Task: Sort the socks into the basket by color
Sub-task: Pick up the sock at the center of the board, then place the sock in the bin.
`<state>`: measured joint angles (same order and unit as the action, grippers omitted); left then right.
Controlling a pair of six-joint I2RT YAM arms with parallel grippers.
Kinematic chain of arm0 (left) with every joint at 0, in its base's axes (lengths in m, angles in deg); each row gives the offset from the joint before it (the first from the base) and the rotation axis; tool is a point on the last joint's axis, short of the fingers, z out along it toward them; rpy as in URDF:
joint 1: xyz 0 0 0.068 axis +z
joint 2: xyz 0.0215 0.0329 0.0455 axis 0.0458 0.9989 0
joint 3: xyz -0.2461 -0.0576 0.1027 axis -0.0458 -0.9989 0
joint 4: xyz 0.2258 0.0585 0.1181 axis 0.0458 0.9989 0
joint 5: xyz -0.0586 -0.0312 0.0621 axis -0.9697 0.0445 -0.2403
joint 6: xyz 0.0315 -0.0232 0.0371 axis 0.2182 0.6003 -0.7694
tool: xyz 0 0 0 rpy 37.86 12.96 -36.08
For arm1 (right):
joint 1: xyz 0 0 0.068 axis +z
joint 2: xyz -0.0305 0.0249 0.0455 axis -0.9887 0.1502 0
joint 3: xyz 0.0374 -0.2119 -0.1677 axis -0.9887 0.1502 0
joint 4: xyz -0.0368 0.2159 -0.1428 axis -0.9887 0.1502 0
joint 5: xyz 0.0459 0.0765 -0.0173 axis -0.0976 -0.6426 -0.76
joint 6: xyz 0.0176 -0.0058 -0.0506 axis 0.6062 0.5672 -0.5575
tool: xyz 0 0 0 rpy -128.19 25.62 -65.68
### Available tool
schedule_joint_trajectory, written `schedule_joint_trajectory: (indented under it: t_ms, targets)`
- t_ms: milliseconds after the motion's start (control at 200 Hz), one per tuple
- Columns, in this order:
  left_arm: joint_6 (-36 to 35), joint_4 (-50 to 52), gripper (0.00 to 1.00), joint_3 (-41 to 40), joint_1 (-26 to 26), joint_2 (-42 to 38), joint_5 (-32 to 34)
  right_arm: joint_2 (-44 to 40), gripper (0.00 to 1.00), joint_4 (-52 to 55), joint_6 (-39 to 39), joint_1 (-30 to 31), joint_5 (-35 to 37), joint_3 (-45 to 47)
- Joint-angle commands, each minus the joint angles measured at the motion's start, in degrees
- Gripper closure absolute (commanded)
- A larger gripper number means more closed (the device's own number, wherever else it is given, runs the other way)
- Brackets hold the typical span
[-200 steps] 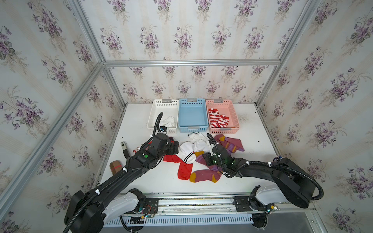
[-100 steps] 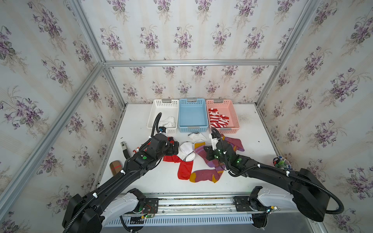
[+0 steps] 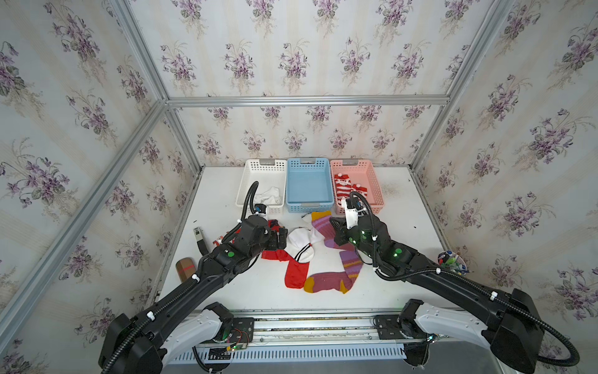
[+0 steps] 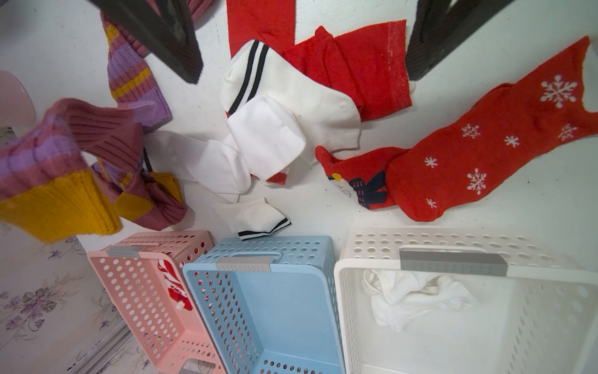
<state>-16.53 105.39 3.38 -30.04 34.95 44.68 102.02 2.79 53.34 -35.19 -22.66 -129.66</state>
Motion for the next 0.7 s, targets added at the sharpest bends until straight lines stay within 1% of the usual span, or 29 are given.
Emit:
schedule_joint_trajectory:
  t_ms: [0,225,435,560,699]
  targets:
    - [0.49,-0.18,0.01,-0.12,0.13,-0.49,-0.26,0.65,0.93,-0.54,-2.05,0.06,0.54,-1.97]
    - [0.68,-0.21,0.01,-0.61,0.1,-1.22,-0.6,4.0,0.93,-2.23,-4.1,-0.07,0.93,-6.98]
    - [0.9,0.13,0.01,-0.7,0.01,-1.66,-1.21,9.02,0.93,-3.45,-5.66,-0.47,0.95,-13.06]
    - [0.96,0.44,0.01,-0.87,0.07,-2.03,-1.5,12.73,0.93,-3.33,-6.42,-1.32,1.22,-17.49]
    - [0.94,0.71,0.01,-1.13,0.05,-2.56,-1.54,16.35,0.93,-4.76,-6.9,-3.12,-0.57,-21.73]
